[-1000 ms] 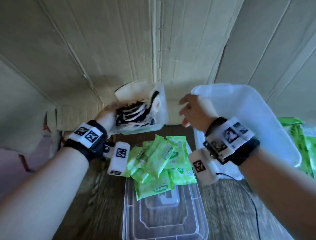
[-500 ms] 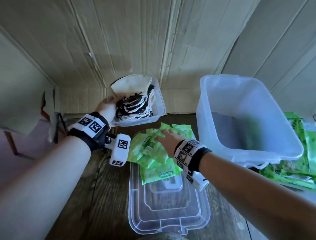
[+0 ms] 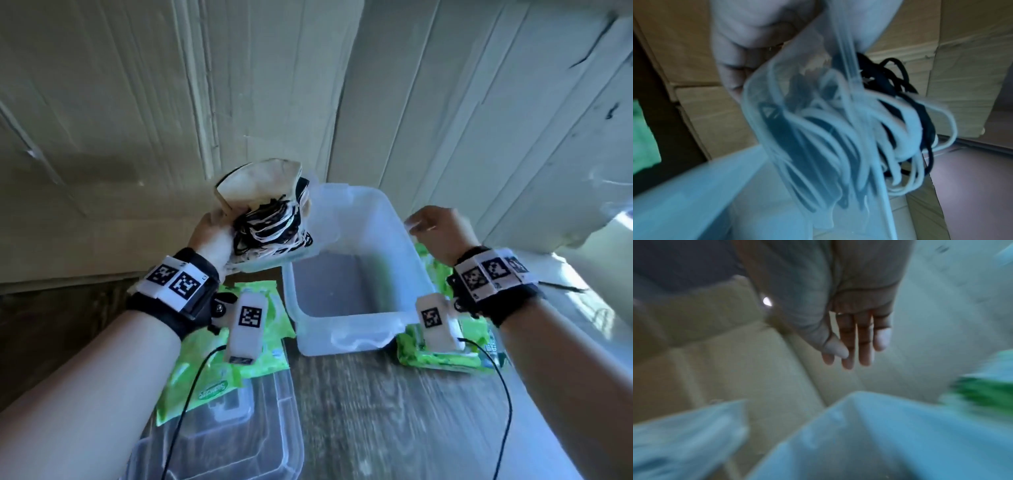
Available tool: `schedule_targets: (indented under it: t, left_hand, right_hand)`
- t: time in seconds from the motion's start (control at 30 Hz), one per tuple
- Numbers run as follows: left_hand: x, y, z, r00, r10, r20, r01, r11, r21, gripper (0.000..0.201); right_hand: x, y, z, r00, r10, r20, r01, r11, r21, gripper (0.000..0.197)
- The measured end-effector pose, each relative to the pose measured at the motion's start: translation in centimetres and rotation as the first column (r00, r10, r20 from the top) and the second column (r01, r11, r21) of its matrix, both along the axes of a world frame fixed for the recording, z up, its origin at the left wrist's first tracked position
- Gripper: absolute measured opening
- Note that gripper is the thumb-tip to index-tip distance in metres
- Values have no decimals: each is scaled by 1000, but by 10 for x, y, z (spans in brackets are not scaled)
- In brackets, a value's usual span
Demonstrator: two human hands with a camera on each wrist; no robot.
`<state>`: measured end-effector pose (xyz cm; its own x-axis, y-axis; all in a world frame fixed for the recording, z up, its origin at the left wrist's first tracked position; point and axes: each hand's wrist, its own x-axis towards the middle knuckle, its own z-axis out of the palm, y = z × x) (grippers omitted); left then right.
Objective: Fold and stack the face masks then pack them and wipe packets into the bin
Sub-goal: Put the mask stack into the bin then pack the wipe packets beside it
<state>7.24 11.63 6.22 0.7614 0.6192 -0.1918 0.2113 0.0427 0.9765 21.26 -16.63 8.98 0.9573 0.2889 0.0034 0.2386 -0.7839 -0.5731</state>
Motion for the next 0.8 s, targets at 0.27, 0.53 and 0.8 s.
schedule_targets:
  t: [0.27, 0.53, 0.8]
  left_hand:
    - [40, -93, -21, 997, 70, 30, -67, 995, -71, 54]
    - [53, -121, -45, 997, 66, -25, -68, 996, -62, 45]
    - [66, -139, -48, 995, 65, -79, -66, 998, -15, 46]
  right_hand:
    - [30, -104, -102, 876, -237, -420, 151, 962, -227, 66]
    - [34, -123, -101, 758, -293, -583, 343, 939, -27, 65]
    - [35, -110, -74, 888, -232, -398, 198, 972, -126, 83]
